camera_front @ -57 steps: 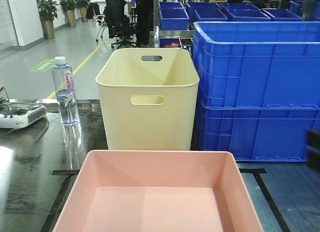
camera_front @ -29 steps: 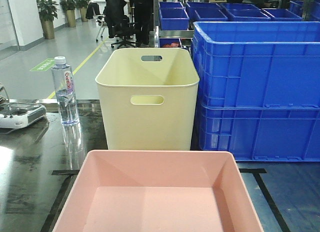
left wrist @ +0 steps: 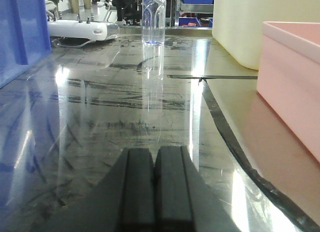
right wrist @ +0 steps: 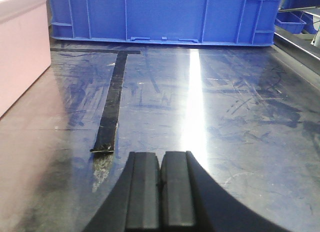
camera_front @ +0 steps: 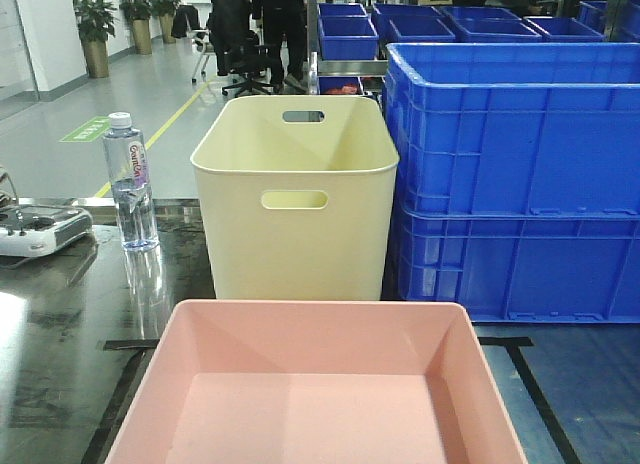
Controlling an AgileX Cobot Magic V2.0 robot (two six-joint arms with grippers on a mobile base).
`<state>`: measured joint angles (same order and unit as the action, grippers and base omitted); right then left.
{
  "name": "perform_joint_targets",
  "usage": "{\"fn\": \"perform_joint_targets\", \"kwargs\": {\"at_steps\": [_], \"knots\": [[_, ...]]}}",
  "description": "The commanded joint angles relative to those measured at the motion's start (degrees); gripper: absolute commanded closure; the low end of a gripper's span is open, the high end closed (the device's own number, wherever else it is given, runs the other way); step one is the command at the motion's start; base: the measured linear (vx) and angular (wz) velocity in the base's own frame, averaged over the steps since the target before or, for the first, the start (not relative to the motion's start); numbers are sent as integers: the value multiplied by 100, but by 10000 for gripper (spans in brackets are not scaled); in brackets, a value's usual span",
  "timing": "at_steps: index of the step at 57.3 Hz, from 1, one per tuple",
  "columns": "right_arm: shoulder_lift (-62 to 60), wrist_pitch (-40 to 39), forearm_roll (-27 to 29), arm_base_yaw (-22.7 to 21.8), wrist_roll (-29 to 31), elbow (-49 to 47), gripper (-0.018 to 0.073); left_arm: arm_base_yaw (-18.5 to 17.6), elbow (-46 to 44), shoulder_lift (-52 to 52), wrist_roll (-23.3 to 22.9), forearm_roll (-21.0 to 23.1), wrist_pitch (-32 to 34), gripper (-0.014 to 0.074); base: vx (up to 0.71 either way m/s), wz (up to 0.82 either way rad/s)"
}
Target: Grab pink bin and stack on right shelf
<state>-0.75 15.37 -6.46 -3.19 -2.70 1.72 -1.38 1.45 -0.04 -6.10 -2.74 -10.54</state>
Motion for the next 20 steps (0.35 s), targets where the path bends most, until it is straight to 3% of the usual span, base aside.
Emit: {"fn": "perform_joint_targets", "kwargs": {"at_steps": [1,20], "knots": [[42,-448,-54,-28,18,9,571,21,54,107,-47,5,446,598,0,0],[42,-448,-54,-28,23,9,571,21,54,107,-47,5,446,598,0,0]]}}
